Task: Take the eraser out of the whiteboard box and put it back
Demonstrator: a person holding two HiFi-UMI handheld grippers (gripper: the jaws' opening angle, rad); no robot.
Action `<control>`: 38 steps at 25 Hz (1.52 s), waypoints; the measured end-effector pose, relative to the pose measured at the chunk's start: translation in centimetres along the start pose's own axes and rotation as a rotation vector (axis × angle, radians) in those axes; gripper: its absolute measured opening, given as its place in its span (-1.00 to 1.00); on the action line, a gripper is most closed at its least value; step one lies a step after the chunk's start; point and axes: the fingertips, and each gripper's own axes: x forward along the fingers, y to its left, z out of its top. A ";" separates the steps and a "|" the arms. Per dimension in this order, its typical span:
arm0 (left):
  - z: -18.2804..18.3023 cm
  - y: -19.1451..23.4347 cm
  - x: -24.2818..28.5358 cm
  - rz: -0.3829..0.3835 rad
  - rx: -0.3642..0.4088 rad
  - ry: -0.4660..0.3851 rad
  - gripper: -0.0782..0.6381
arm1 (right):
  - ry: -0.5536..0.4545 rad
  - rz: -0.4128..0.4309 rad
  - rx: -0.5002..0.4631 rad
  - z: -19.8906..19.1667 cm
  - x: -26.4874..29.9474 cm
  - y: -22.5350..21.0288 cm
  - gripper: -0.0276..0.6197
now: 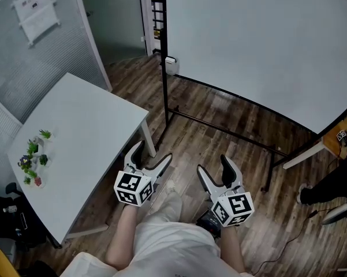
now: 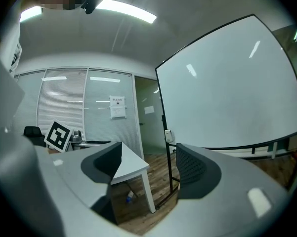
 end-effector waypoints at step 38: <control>8.1 26.0 35.0 -0.054 -0.049 0.027 0.30 | 0.035 -0.022 0.044 5.4 40.0 -18.1 0.15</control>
